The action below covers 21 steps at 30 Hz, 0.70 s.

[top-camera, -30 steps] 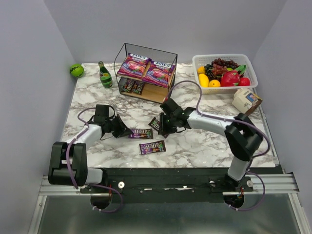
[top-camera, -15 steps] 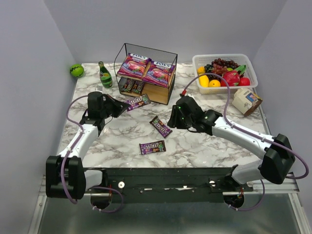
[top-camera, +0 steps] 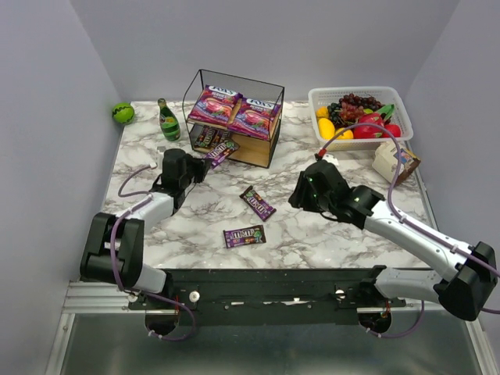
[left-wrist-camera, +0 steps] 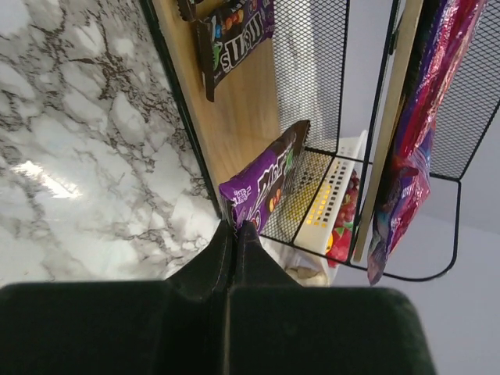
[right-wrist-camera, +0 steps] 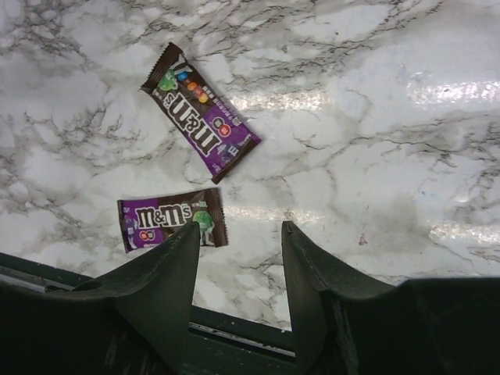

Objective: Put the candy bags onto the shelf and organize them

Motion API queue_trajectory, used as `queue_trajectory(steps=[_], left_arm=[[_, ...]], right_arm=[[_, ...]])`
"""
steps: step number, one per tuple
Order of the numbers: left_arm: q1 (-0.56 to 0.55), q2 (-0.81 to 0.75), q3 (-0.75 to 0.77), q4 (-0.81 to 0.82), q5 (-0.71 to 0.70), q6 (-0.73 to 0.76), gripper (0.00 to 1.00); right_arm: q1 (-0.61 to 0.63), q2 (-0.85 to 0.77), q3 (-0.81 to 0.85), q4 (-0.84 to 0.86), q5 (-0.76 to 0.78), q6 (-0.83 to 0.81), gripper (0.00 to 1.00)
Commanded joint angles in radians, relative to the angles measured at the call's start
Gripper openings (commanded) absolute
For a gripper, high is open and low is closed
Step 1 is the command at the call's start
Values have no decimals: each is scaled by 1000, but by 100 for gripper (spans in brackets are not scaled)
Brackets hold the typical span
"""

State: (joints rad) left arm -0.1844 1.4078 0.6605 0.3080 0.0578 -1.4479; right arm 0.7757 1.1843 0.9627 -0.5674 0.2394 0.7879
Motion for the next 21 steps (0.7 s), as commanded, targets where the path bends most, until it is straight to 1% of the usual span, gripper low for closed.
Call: queue_trajectory(steps=[1,3,7,12,16,18,21], left_arm=[[-55,94,63,138,-141,-129,0],[-87,158,97,158,-173,-170,0],[-148,267,142,252,-255,-267,0],[-204,405,237,266,-360,-345,0],[-234,467,289,218,-479,-411,0],[-242,499,315,194,-504,-454,0],[-248,528,347,116,-550,-511,0]], right_arm=[[-18,-46,-28,-71,64,20,55],[-22,-66,-32,-97,77,20,55],[-35,-126,-45,-134,100,22,55],[-50,-206,-64,-190,130,25,56],[-56,-248,-71,-236,152,30,56],[-61,-274,-78,-258,162,34,56],[-67,-295,-81,-281,175,36,56]])
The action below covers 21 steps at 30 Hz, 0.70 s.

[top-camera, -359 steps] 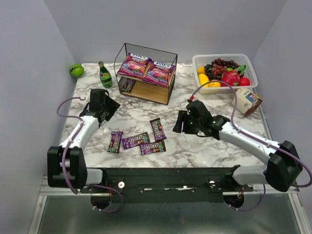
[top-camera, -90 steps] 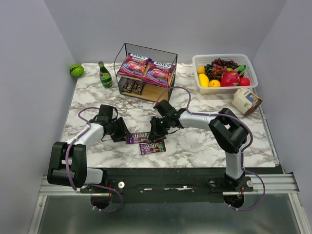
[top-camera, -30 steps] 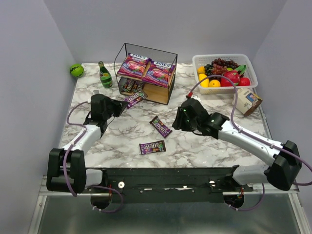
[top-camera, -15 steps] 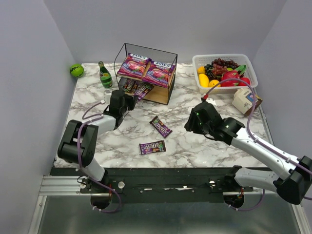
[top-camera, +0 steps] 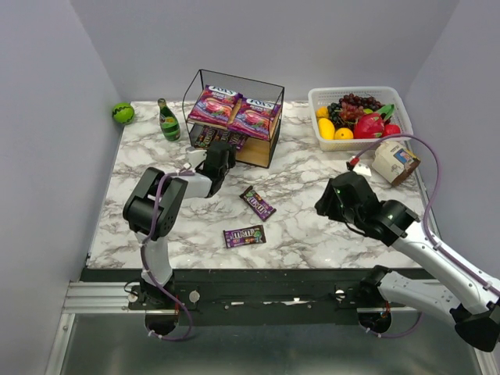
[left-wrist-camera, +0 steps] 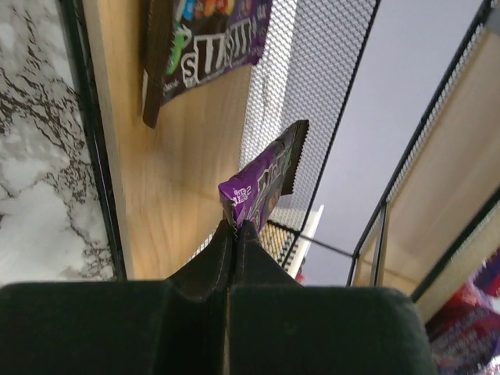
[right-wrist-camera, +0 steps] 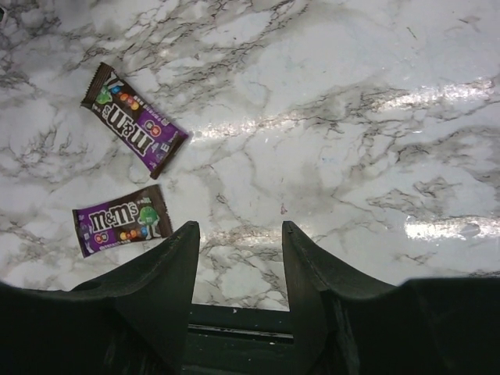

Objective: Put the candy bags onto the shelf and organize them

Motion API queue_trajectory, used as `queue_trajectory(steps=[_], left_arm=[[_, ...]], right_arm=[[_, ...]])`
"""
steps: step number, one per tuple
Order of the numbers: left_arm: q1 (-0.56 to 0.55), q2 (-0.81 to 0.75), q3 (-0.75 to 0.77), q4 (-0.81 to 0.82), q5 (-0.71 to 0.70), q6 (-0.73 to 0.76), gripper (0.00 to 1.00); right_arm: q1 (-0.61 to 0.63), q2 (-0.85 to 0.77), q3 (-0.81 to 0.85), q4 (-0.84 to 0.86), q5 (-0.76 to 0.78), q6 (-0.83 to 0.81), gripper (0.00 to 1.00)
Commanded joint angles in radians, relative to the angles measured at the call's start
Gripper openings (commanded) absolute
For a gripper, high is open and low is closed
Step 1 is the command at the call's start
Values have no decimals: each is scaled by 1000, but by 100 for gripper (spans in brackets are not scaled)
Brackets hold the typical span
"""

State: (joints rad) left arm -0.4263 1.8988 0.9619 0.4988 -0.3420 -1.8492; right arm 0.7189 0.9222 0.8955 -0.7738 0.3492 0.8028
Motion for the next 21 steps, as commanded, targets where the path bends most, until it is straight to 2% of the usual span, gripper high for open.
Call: queue_trajectory(steps=[1,6,9,10,13,21], left_arm=[[-8,43,50,-94,-158,-120,0],[-11,85,121,-210,-161,-159,0],[-11,92,205,-385,-134,-157,0],[-11,97,231,-492,-132,-156,0],[-12,103,284,-593,-127,-151,0],[-12,132,311,-663,-95,-232,0]], right_arm=[[-12,-42,-13,-81,69,21,56],[-24,-54,-10,-101,85,13,56],[-30,-54,-1,-105,99,7,56],[-30,-54,0,-107,100,6,56],[-38,-52,6,-107,108,-1,56],[-42,-59,2,-107,111,3,56]])
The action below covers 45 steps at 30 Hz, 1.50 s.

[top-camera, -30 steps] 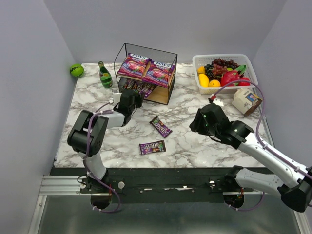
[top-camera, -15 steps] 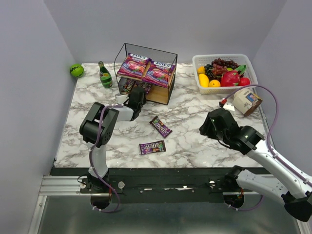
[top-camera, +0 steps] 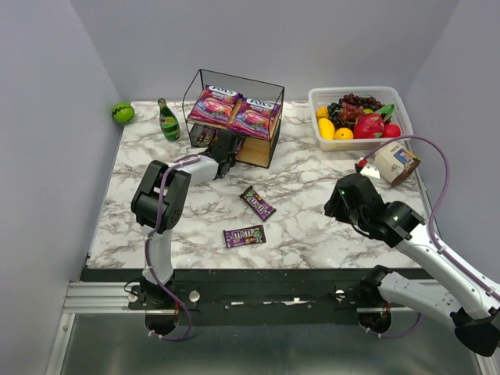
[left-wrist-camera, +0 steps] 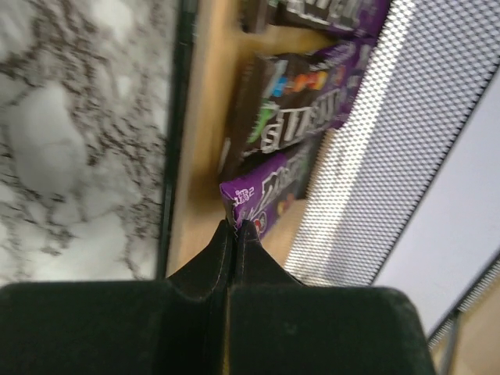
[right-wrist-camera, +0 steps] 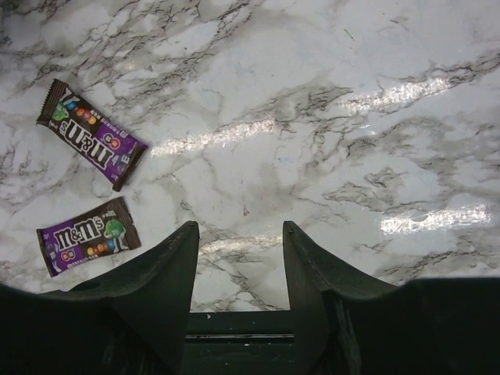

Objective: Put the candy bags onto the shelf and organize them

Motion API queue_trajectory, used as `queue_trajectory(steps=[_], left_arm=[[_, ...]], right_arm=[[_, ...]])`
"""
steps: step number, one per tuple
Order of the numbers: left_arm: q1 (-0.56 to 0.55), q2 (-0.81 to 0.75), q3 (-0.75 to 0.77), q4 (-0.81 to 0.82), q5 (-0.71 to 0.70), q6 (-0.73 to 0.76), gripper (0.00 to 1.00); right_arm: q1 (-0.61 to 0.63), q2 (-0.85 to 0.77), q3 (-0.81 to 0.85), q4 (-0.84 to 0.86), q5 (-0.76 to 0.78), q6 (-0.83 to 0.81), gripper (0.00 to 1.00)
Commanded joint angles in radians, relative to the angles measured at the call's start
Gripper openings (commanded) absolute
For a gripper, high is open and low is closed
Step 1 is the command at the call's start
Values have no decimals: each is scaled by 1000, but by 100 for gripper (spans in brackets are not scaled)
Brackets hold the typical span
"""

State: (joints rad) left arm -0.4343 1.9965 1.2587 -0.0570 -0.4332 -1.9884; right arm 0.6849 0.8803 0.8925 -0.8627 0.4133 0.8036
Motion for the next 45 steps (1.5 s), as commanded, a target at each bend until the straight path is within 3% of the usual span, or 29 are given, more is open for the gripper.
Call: queue_trajectory(steps=[1,8,23,31,45], left_arm=[[-4,39,18,-112,1,-99,0],[-4,51,10,-103,22,-136,0],[19,45,2,-79,34,-86,13],[26,35,-18,-37,39,-66,37],[26,-50,-77,3,31,3,56]], right_arm=[[-8,-20,5,-18,50,3,56],[-13,-24,0,-22,45,14,56],[-15,-37,-23,-35,38,48,56],[-15,-41,-32,-35,33,60,56],[-15,-49,-52,-36,13,80,56]])
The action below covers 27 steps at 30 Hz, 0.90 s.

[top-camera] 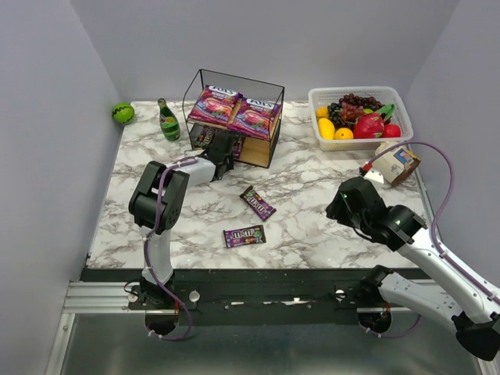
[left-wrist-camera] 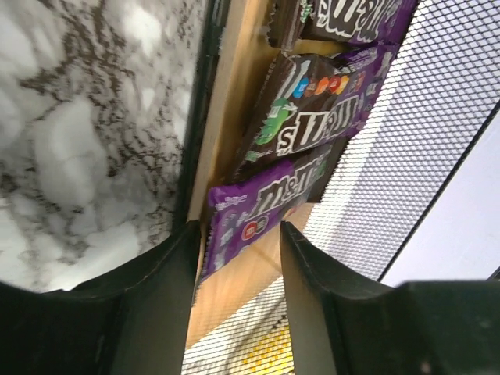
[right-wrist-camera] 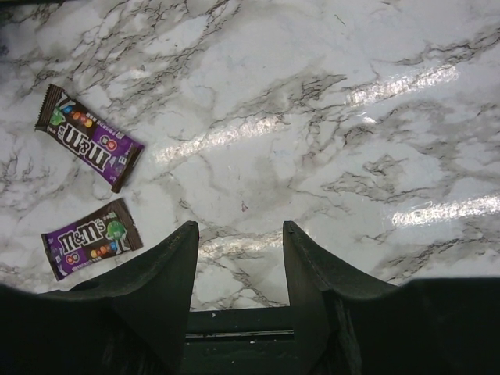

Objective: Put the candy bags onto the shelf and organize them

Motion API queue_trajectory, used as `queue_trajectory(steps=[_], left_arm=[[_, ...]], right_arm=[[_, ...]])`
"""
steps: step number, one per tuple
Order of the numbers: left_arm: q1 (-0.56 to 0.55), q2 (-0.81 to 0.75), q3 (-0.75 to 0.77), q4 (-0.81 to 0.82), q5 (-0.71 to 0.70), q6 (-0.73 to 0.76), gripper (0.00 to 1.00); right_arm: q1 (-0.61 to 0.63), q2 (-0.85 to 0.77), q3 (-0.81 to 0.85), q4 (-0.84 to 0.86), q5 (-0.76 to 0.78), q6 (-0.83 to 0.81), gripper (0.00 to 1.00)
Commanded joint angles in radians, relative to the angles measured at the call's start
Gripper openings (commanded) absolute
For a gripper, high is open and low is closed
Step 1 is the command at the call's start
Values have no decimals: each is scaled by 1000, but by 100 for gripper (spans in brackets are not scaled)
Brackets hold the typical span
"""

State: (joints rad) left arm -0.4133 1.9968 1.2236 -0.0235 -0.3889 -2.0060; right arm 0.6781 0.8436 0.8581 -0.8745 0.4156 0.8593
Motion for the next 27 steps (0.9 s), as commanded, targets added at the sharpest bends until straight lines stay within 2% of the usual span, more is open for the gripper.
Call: queue_trajectory(steps=[1,9,13,15,18,22,27], left_arm=[[5,-56,-48,-30,-10,26,56],[4,-127,-105,-13,10,117,61],[4,-174,-131,-3,16,173,63],[4,-219,-125,-56,22,203,62],[5,-297,-121,-157,18,329,62],[27,-409,-194,-177,57,461,71],[96,-478,-240,-271,215,723,75]], right_arm=[[-8,-12,-18,-23,9,24,56],[-8,5,-21,2,-20,20,58],[-8,15,-25,17,-38,18,64],[-8,18,-27,23,-46,20,65],[-8,23,-31,34,-55,20,67],[-8,35,-34,55,-74,18,67],[-8,77,-36,109,-119,1,68]])
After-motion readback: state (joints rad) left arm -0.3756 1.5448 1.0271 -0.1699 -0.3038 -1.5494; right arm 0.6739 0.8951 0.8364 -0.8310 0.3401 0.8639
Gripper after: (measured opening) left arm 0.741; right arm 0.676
